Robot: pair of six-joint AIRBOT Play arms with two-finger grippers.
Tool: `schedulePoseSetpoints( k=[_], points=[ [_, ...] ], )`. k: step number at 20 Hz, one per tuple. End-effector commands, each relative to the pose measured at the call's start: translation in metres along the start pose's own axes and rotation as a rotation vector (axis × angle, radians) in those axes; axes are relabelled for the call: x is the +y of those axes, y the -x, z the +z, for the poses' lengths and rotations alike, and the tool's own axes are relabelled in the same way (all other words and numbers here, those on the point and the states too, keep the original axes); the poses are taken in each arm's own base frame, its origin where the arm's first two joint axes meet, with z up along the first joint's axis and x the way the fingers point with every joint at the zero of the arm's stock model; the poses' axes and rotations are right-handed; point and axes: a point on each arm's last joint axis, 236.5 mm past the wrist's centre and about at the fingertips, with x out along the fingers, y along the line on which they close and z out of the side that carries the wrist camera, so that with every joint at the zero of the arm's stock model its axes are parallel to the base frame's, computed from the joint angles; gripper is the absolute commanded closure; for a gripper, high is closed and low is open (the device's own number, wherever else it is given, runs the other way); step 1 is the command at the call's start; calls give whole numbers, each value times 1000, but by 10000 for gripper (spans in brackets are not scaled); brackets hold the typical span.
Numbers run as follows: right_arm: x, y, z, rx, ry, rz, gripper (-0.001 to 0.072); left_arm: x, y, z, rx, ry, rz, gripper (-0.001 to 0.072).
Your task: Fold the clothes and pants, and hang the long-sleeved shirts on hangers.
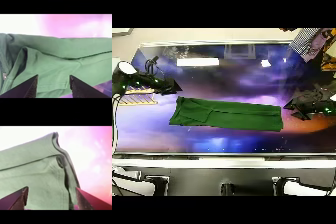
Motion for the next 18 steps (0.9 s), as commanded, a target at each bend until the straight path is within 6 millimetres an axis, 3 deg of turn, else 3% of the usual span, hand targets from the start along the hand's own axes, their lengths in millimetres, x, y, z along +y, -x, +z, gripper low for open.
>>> schedulePoseSetpoints(
  k=[1,4,7,13,18],
  points=[
    [-5,-15,-12,87,20,23,41,-11,21,4,-26,-28,9,252],
    [0,0,3,31,-41,187,38,-12,21,2,-18,-26,7,252],
    [-28,15,3,18,-99,194,37,-12,21,2,-18,-25,7,252],
    [-29,-24,-8,105,-112,228,37,-12,21,2,-19,-19,7,252],
    [-35,-40,-12,139,-123,237,39,-12,21,2,-19,-18,7,252]
  ],
)
